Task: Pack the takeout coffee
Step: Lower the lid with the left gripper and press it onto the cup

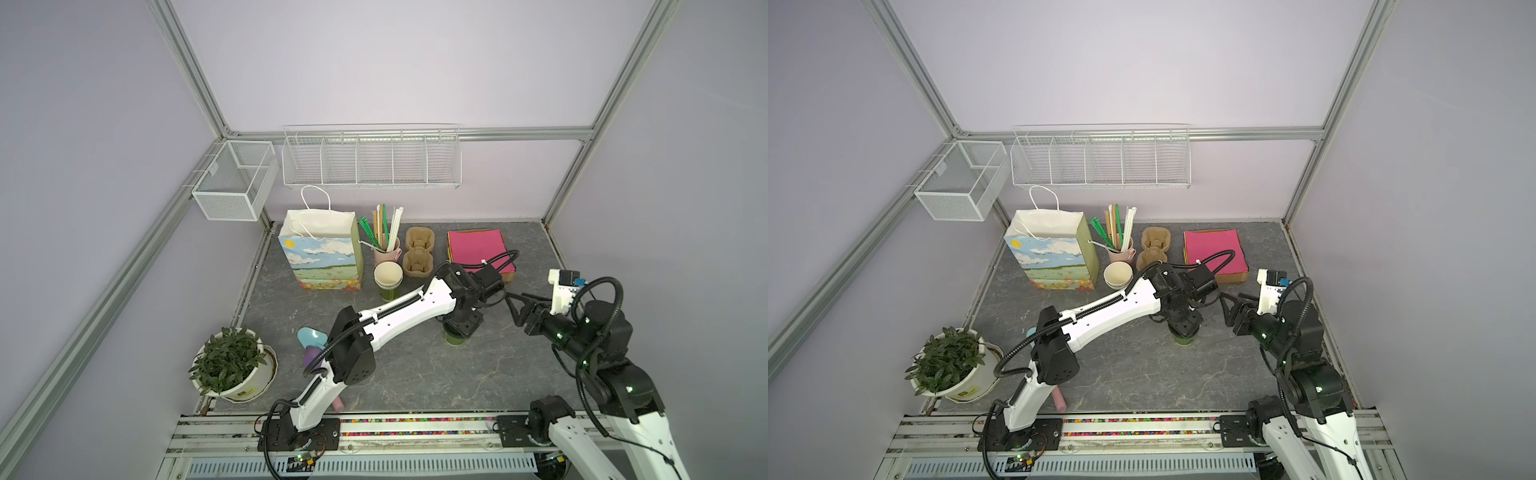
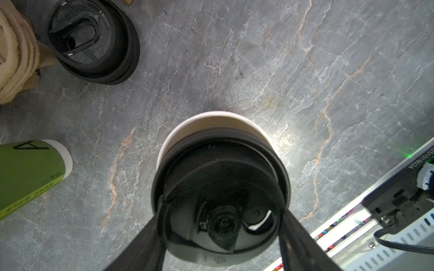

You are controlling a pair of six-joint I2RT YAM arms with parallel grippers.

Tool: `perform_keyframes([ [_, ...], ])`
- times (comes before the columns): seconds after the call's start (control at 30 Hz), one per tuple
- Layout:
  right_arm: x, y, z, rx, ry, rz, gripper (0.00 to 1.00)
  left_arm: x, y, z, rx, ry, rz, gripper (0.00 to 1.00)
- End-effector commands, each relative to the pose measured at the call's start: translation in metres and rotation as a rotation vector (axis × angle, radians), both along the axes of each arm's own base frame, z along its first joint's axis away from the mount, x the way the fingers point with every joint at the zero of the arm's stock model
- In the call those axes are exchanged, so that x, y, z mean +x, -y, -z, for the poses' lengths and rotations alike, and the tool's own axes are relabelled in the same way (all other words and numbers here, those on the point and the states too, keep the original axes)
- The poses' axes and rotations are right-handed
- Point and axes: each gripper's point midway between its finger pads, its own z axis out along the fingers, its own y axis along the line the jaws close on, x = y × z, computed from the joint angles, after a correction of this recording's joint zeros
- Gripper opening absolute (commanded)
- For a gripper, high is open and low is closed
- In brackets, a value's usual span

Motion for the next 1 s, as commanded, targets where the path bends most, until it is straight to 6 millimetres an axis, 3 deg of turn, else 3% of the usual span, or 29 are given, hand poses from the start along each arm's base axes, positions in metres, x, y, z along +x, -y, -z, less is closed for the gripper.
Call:
perform_keyframes([
  [0.0, -0.002, 0.0, -0.005, -0.004, 0.024, -0.011, 0.62, -0.004, -0.002, -0.003, 0.023, -0.008, 0.024, 0.49],
  [0.97, -0.003, -0.002, 0.003, 0.002, 0.005, -0.021, 0.62, 0.007, -0.003, 0.005, 0.057, -0.001, 0.007, 0.49],
])
